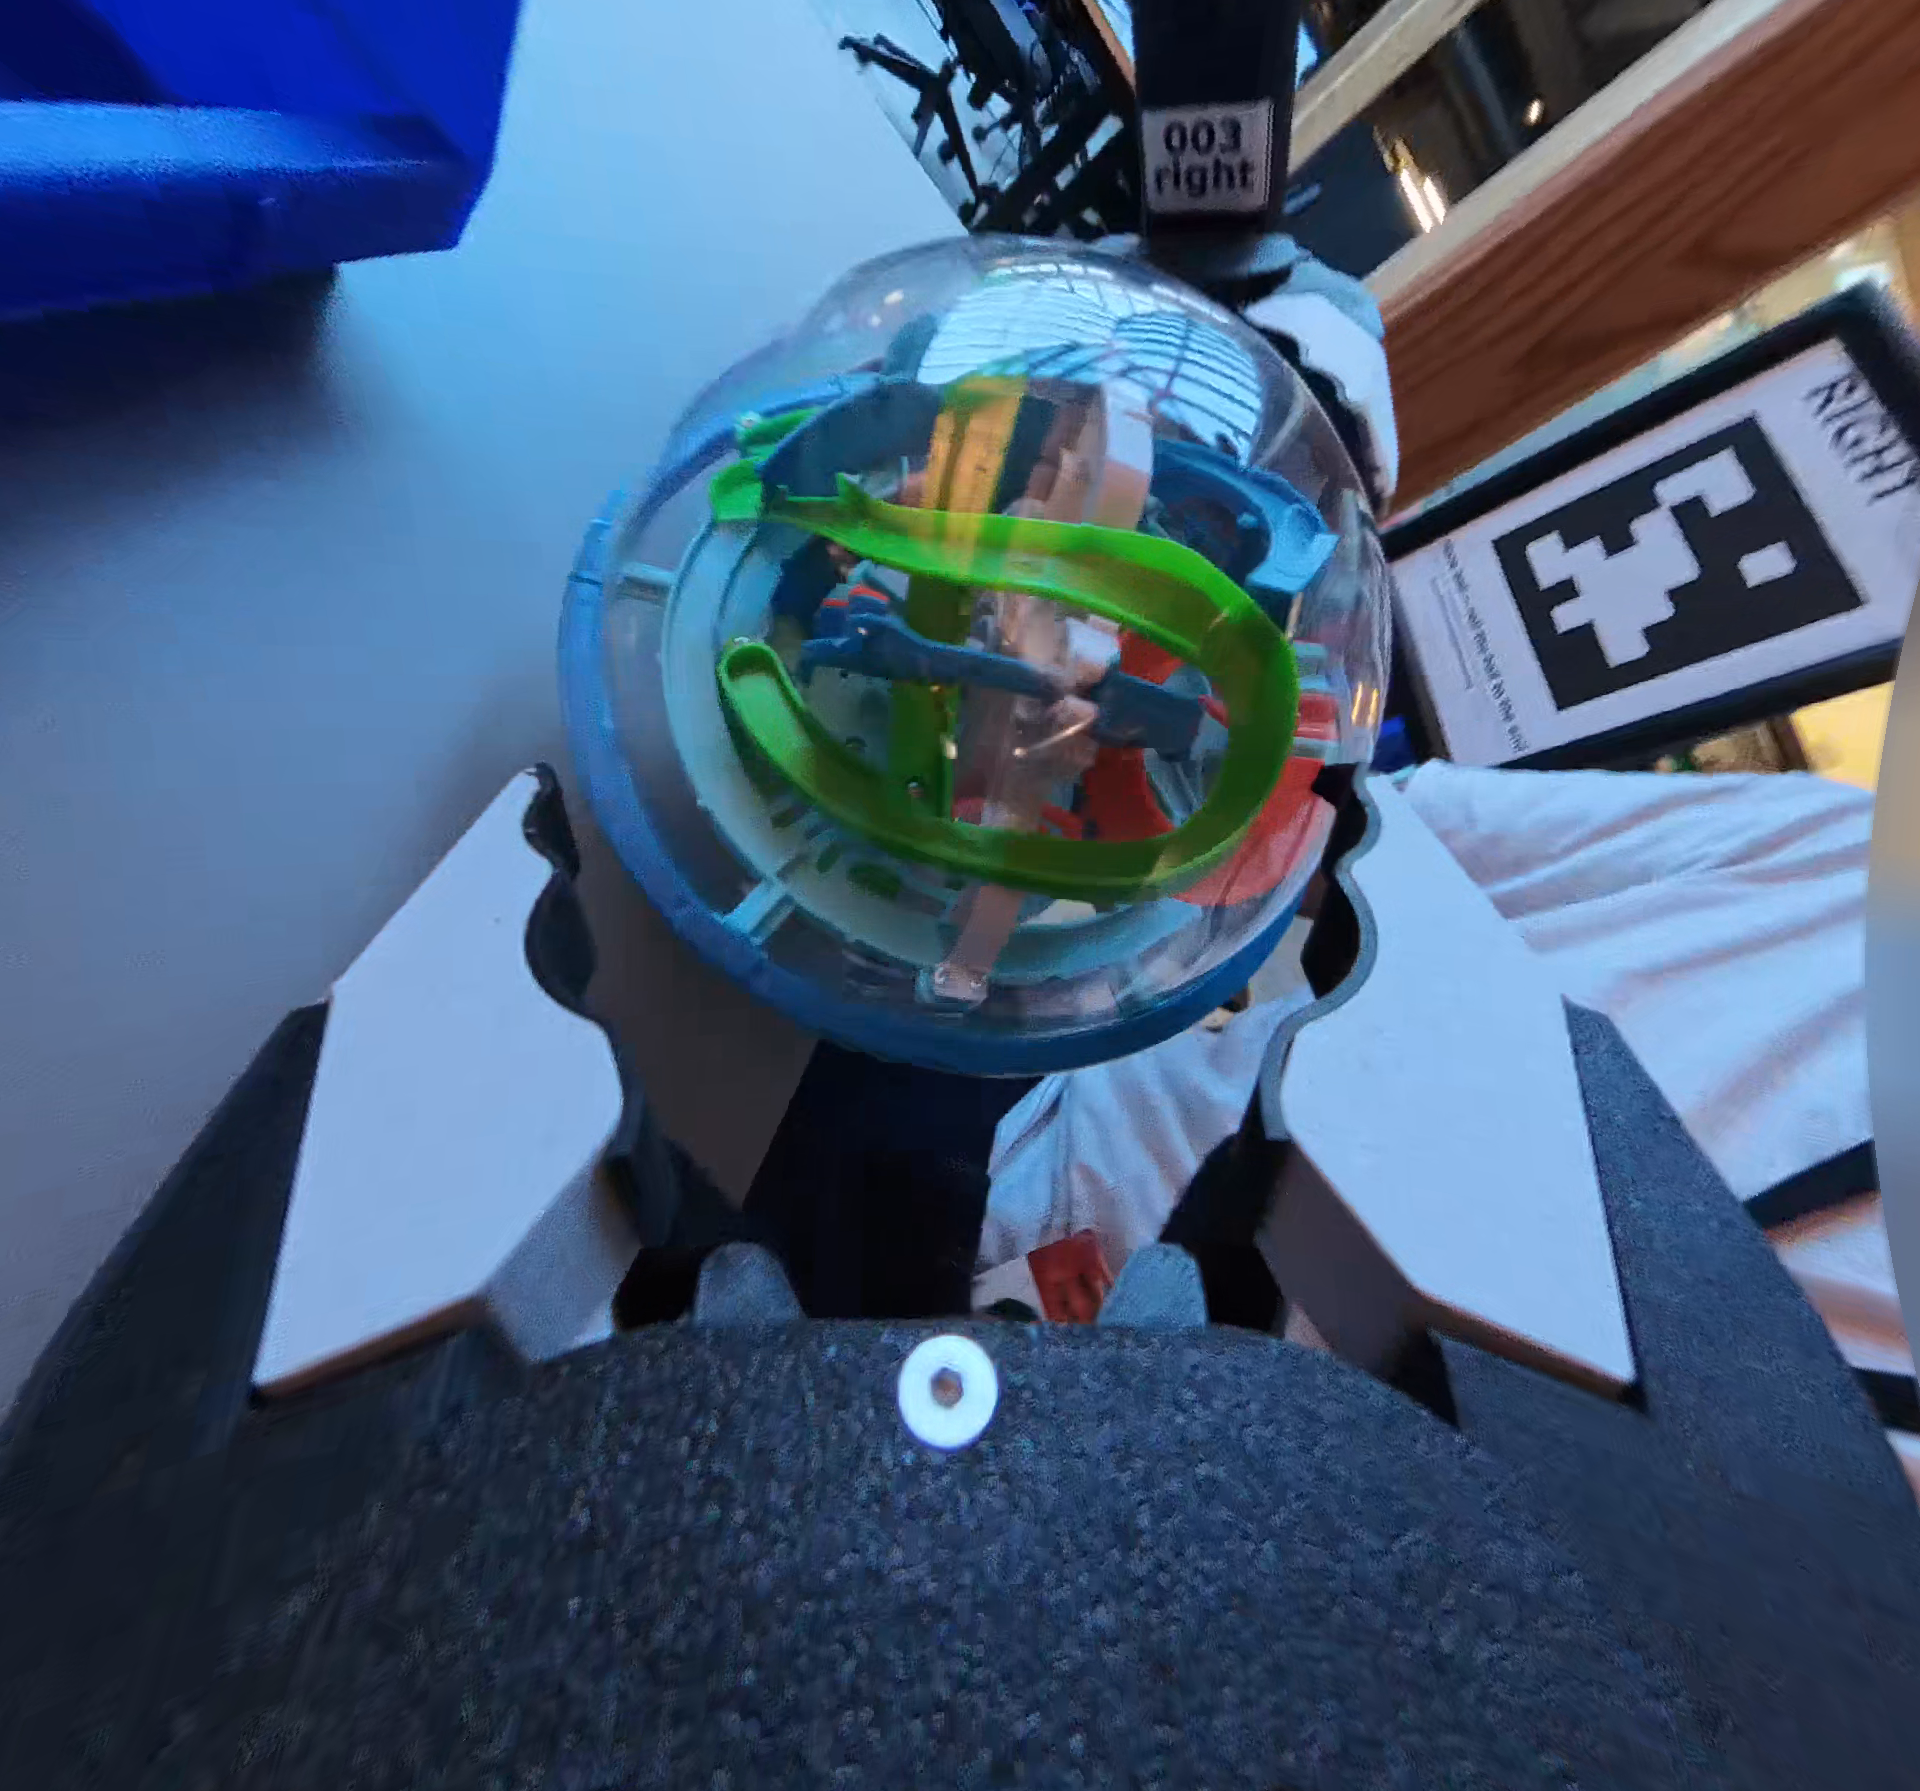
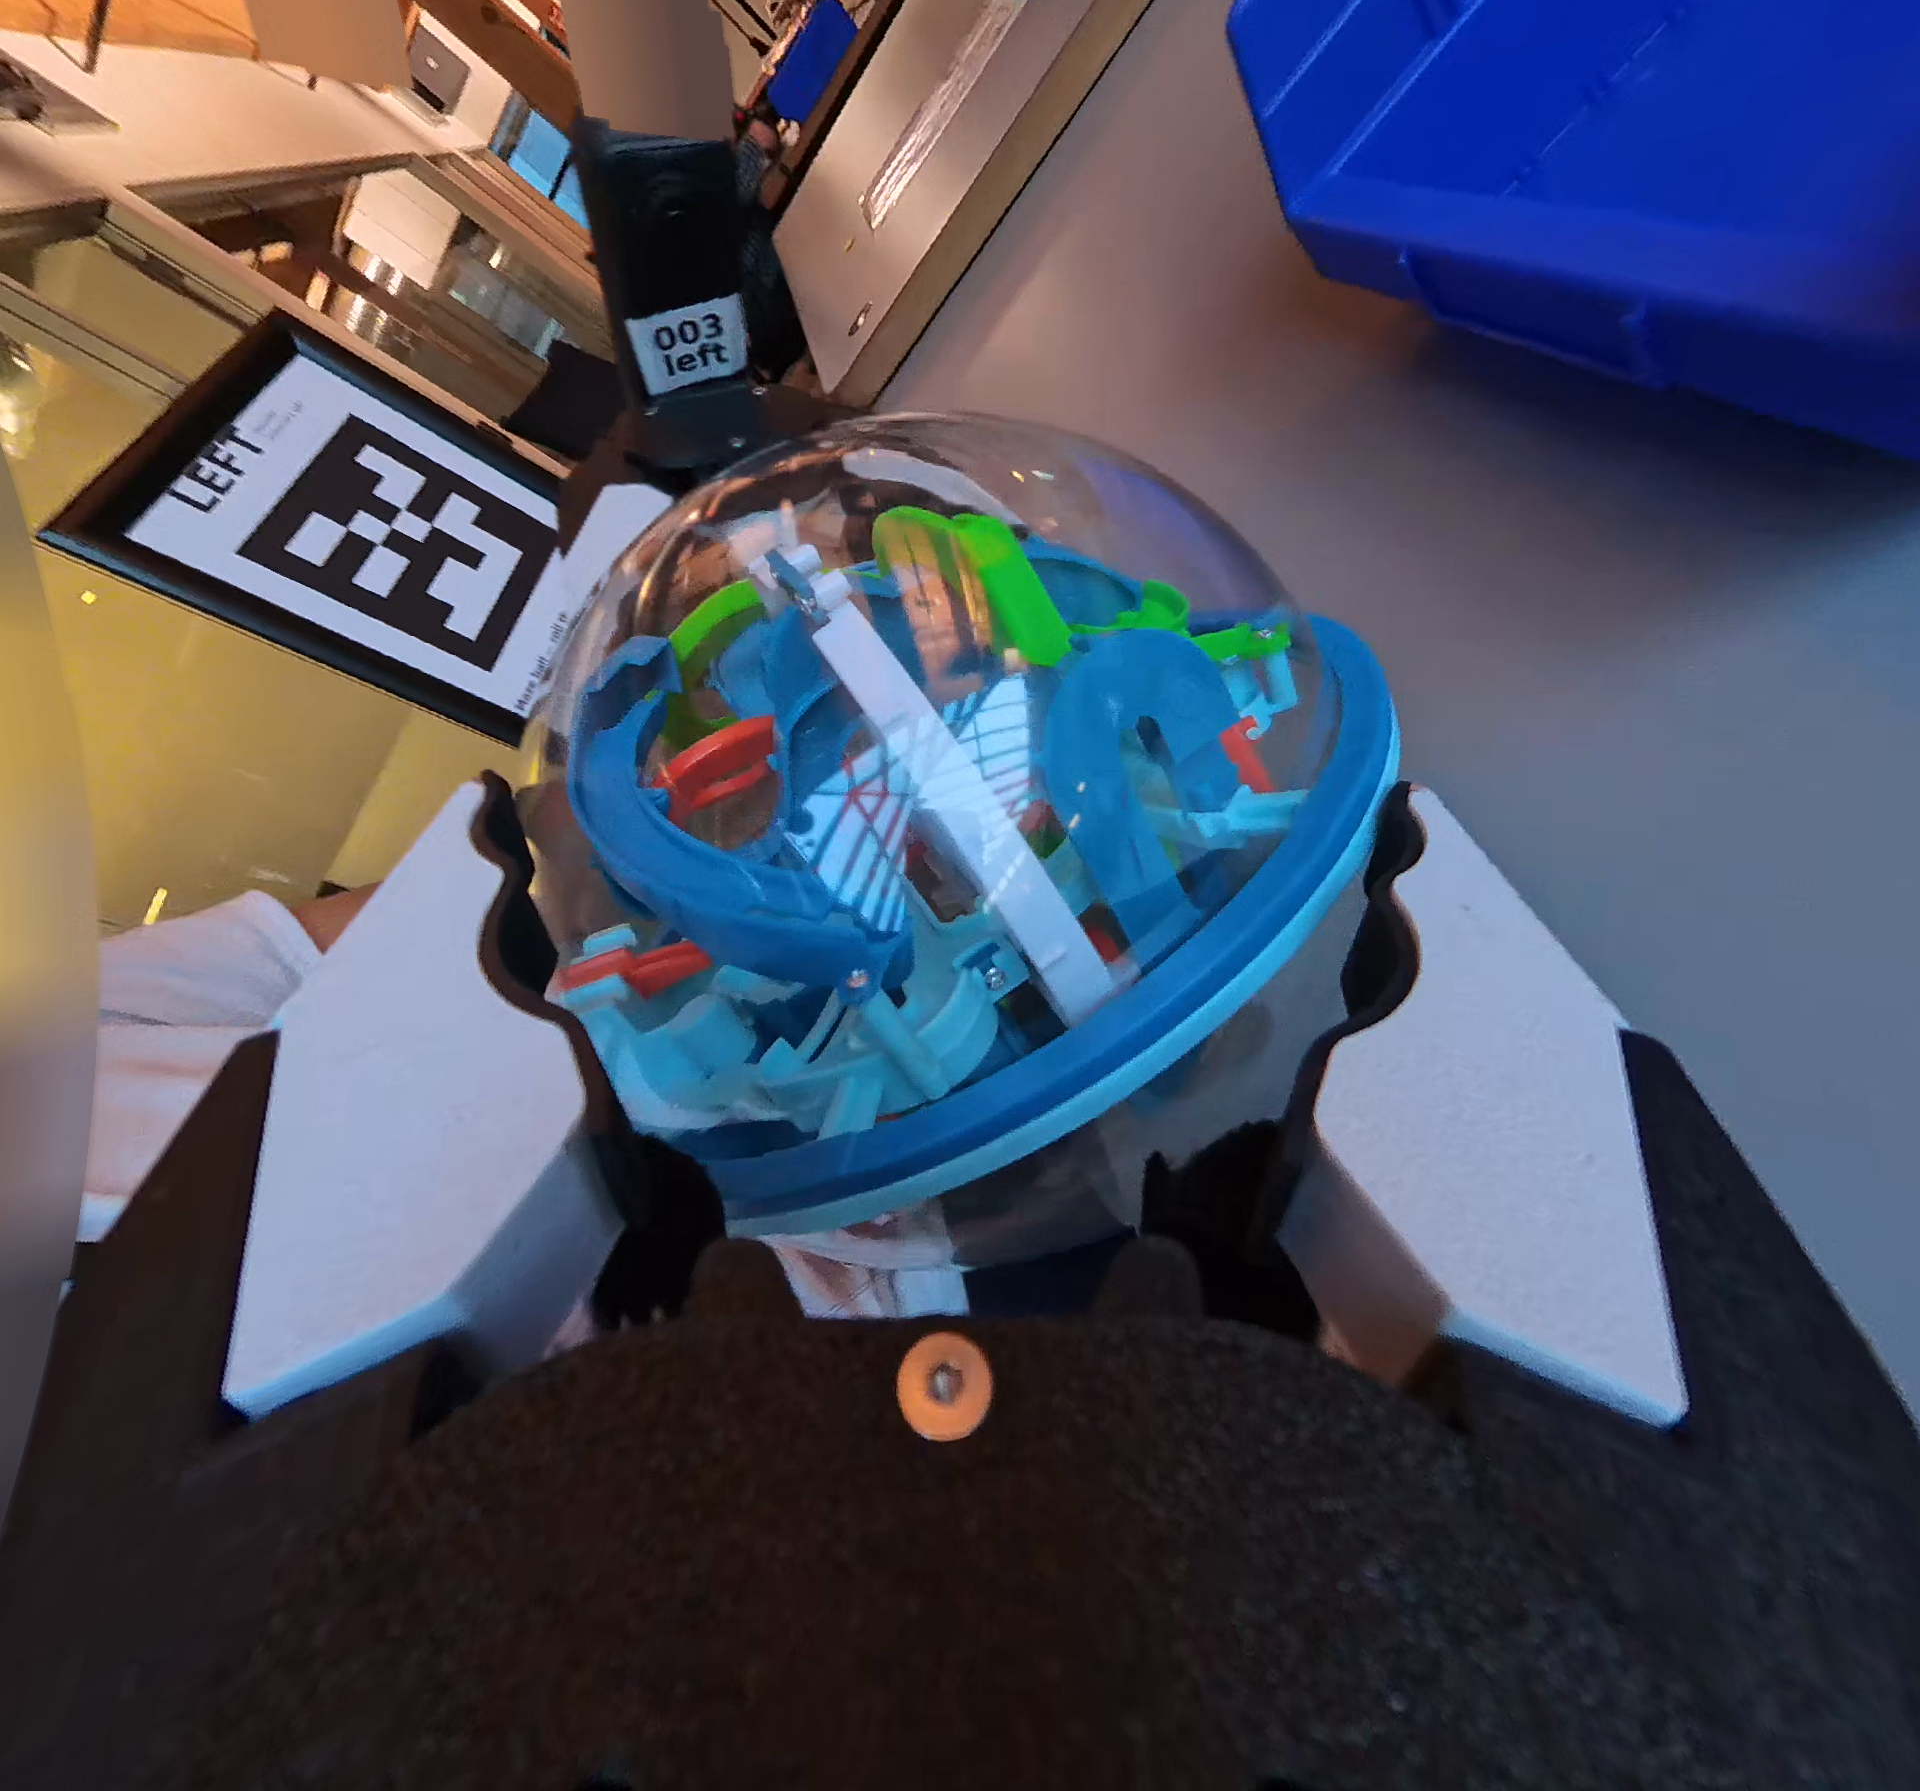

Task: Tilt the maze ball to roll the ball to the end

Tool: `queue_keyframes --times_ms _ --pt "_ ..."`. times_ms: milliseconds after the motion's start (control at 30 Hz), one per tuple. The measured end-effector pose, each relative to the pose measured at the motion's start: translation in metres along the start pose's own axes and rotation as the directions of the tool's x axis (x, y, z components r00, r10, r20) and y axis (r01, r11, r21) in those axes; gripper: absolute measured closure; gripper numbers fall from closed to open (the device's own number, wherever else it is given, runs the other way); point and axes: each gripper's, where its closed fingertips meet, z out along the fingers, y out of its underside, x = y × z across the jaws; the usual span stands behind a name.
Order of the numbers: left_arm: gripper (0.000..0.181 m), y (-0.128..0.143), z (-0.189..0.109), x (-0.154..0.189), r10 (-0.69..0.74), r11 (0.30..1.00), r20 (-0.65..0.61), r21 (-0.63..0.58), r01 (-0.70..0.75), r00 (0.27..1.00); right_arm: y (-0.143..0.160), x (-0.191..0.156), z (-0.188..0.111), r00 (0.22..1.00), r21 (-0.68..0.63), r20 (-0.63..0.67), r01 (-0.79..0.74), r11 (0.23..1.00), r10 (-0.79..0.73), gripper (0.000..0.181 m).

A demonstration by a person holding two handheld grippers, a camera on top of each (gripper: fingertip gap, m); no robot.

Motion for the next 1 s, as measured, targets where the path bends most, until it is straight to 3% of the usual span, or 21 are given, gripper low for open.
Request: queue_keyframes --times_ms 100,233,433,567,633,800,933,1000 --pt "0.043 0.008 0.003 0.009 0.106 0.994 0.002 0.005 -0.106 0.994 0.002 -0.008 0.004 0.999 -0.004 0.000 0.045 0.999 -0.045 0.032" --pt "0.022 0.039 0.016 0.010 0.259 0.960 0.027 -0.118 -0.254 0.966 0.002 -0.017 0.012 0.992 0.022 -0.007 0.122 0.992 -0.122 0.034" --pt "0.023 0.039 0.017 0.004 0.353 0.933 0.060 -0.094 -0.347 0.934 -0.002 -0.021 0.017 0.965 0.008 -0.046 0.258 0.966 -0.257 0.031" --pt "0.035 0.037 0.014 0.000 0.369 0.929 0.067 -0.058 -0.365 0.927 -0.009 -0.032 0.012 0.910 0.049 -0.065 0.413 0.909 -0.410 0.029" --pt "0.035 0.039 0.017 -0.001 0.378 0.926 0.061 -0.051 -0.375 0.924 -0.007 -0.026 -0.002 0.887 0.061 -0.139 0.451 0.890 -0.440 0.030" --pt "0.039 0.040 0.027 -0.002 0.346 0.938 0.018 -0.035 -0.345 0.938 0.029 -0.008 -0.013 0.907 -0.056 -0.190 0.373 0.926 -0.376 0.028" --pt "0.057 0.041 0.030 -0.002 0.343 0.939 0.013 -0.028 -0.342 0.939 0.040 -0.003 -0.030 0.856 -0.092 -0.311 0.405 0.910 -0.413 0.028" --pt "0.052 0.041 0.035 0.002 0.347 0.938 0.003 -0.021 -0.346 0.938 0.042 0.000 -0.027 0.841 -0.079 -0.341 0.418 0.905 -0.419 0.027"
